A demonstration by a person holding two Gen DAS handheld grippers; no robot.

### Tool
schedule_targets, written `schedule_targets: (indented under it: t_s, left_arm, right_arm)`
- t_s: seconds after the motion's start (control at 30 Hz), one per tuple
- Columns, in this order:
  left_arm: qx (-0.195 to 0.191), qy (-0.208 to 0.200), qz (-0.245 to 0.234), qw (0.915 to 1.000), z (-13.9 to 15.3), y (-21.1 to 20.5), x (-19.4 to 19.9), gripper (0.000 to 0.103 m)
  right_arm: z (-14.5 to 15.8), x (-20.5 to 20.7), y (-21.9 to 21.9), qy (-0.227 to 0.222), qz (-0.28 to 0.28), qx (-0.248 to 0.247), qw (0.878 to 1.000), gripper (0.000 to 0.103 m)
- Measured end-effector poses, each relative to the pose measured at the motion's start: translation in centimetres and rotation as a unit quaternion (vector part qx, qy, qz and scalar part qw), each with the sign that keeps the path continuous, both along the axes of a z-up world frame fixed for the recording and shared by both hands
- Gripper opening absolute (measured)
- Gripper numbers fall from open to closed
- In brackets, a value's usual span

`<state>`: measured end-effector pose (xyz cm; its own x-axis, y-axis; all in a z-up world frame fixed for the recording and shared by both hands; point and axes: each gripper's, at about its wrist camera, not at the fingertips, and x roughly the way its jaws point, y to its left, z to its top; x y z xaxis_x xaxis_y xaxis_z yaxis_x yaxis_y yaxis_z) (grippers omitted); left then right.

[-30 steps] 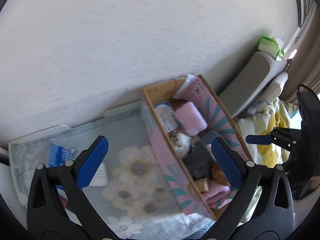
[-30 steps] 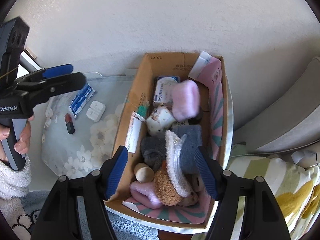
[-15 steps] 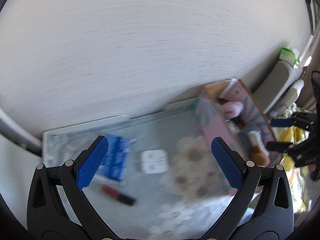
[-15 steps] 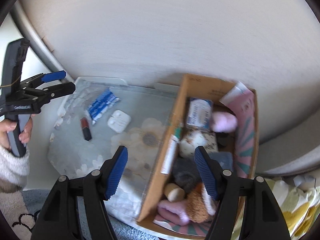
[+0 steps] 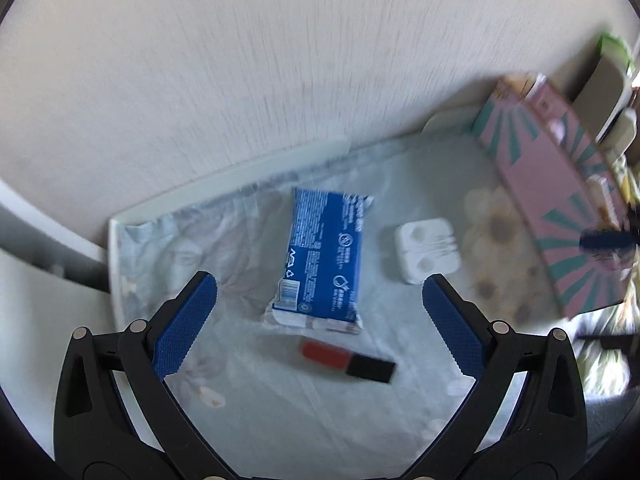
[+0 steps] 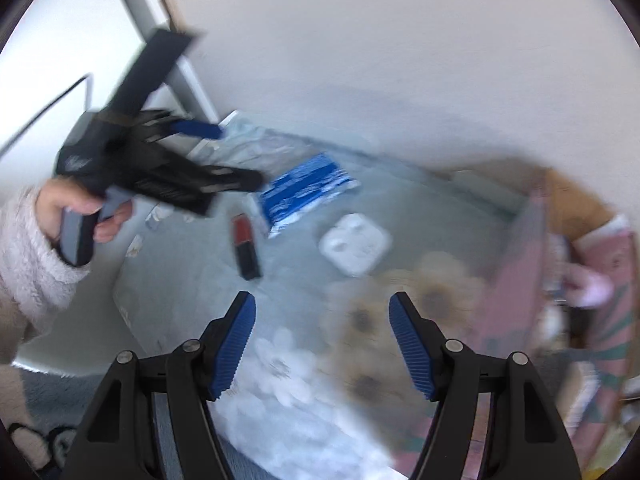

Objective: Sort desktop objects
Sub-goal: 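Return both open tools to the tray, then grasp the blue tissue pack with the left tool while the right tool grasps the lipstick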

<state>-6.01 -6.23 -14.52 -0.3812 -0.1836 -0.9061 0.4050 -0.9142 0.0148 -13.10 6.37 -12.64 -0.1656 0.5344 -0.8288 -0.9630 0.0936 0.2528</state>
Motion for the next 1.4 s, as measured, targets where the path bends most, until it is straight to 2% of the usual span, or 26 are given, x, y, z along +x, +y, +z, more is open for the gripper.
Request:
schedule_targets:
  t_s: [0.1,0.2,0.3,0.47,0.5,0.57,0.6,0.63,0.7,0.73,0.83,1.07,1.23,1.4]
  left_arm:
    - [0.02,-0.009,-0.012,0.9997,-2.6,-0.8,-1.0,0.103]
    - [0.048,-0.014,-0.025,0.9984,-5.1,-1.4,-1.8,0.103]
    - [0.051,-0.025,-0.032,0.9979,-7.4,-1.8,-2.4,0.103]
    - [0.055,-0.018,-0.03,0.9979,-8.9,-2.7,-2.5,0.097]
    - [0.053,-0.009,-0.028,0.9982,-8.9,-3.0,-2.5,0.095]
    - [0.052,0.0,-0.029,0.9982,-8.8,-3.2,-2.4,0.093]
    - [0.049,0.005,-0.032,0.9983,-8.7,-3.3,-2.4,0.086]
    - [0.046,0.007,-0.037,0.9982,-8.6,-3.3,-2.4,0.084]
    - [0.045,0.011,-0.051,0.9976,-8.4,-3.1,-2.4,0.068]
    - [0.044,0.011,-0.057,0.9974,-8.3,-3.0,-2.4,0.061]
    - [0.043,0.005,-0.06,0.9972,-8.2,-3.0,-2.4,0.058]
    - [0.047,-0.005,-0.043,0.998,-7.2,-3.2,-1.7,0.056]
    - [0.058,-0.003,-0.024,0.998,-5.5,-3.0,-0.6,0.056]
    - [0.052,0.007,-0.019,0.9985,-2.9,-2.5,-0.1,0.056]
  right_arm:
    - [-2.4,-3.2,1.1,-0.023,0.02,0.015,0.999,0.065]
    - [-5.1,-6.1,2.5,-0.068,0.034,0.014,0.997,0.065]
    - [-7.2,-7.6,3.9,-0.056,0.043,0.023,0.997,0.065]
    - [-9.0,-8.5,6.7,-0.069,0.048,0.023,0.996,0.065]
    - [-9.1,-8.6,7.1,-0.071,0.047,0.027,0.996,0.064]
    - [-9.1,-8.9,8.0,-0.078,0.049,0.034,0.995,0.053]
    - [-9.3,-9.1,8.6,-0.08,0.052,0.035,0.995,0.042]
    - [-9.4,-9.2,9.0,-0.079,0.055,0.035,0.995,0.036]
    - [-9.4,-9.5,9.6,-0.09,0.059,0.035,0.994,0.02]
    - [-9.3,-9.6,9.8,-0.086,0.063,0.034,0.994,0.019]
    - [-9.2,-10.1,10.1,-0.103,0.068,0.026,0.992,0.018]
    - [-8.2,-9.5,8.9,-0.085,0.082,0.009,0.993,0.018]
    - [-7.4,-8.1,7.3,-0.06,0.073,0.003,0.996,0.018]
    - [-6.0,-6.4,5.7,-0.059,0.062,-0.001,0.996,0.018]
